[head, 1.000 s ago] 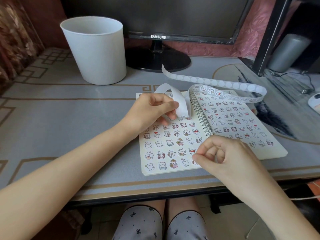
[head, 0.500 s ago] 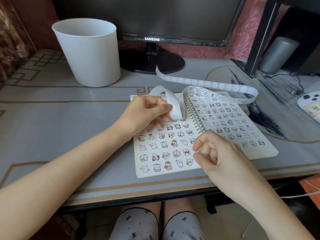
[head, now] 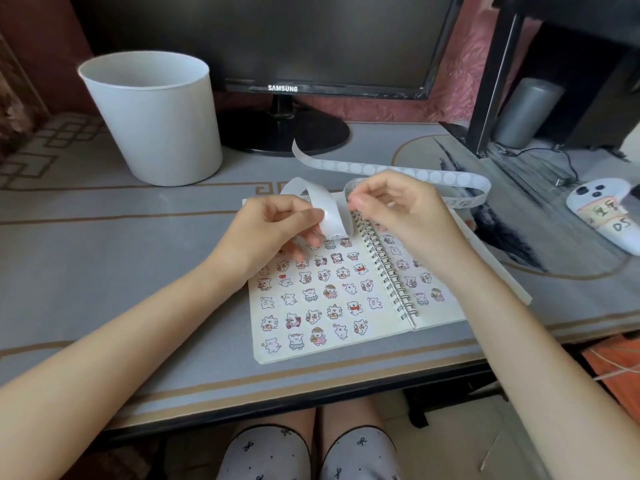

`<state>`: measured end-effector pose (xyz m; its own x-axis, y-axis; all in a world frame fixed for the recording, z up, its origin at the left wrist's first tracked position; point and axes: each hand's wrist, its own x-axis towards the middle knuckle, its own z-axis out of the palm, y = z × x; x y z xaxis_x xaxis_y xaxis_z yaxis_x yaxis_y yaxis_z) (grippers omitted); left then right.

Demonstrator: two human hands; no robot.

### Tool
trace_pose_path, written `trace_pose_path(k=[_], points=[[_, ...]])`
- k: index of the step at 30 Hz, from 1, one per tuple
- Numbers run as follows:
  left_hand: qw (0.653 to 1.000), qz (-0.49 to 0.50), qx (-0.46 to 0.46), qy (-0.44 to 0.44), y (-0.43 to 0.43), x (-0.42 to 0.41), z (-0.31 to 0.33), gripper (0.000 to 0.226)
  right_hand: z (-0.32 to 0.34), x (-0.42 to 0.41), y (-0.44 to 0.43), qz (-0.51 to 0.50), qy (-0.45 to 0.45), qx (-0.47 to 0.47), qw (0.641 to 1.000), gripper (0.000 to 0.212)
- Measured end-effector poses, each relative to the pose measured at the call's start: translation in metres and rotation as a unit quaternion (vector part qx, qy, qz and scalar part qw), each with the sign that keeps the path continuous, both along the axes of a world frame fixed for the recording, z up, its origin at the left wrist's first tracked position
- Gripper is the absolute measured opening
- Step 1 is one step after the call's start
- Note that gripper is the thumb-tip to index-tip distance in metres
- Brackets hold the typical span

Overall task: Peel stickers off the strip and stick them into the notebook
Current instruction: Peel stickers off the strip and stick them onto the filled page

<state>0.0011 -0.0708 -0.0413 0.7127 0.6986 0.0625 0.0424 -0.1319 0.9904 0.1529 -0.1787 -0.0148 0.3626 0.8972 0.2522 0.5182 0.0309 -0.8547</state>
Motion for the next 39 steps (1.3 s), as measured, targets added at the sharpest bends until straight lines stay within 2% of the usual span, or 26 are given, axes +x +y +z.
trace_pose_path(k=[4,7,18,27,39], points=[[1.000,0.009,-0.002,-0.012,0.002,0.000,-0.002,0.020,0.002,0.015,0.010,0.098,-0.006,-0.006,0.995,0.006],[1.000,0.009,-0.006,-0.021,0.001,0.001,-0.002,0.015,-0.002,0.015,0.013,0.119,-0.018,-0.016,0.993,0.013],[0.998,0.012,-0.028,-0.050,0.000,0.001,0.000,0.013,-0.014,0.013,0.018,0.108,0.009,0.005,0.994,0.008],[0.998,-0.001,-0.040,-0.055,0.000,0.000,0.001,0.015,-0.019,0.009,0.019,0.077,0.040,0.020,0.996,0.013],[0.999,-0.019,-0.038,-0.019,0.000,0.000,-0.001,0.014,-0.018,0.009,0.018,0.083,0.053,0.047,0.994,0.014]])
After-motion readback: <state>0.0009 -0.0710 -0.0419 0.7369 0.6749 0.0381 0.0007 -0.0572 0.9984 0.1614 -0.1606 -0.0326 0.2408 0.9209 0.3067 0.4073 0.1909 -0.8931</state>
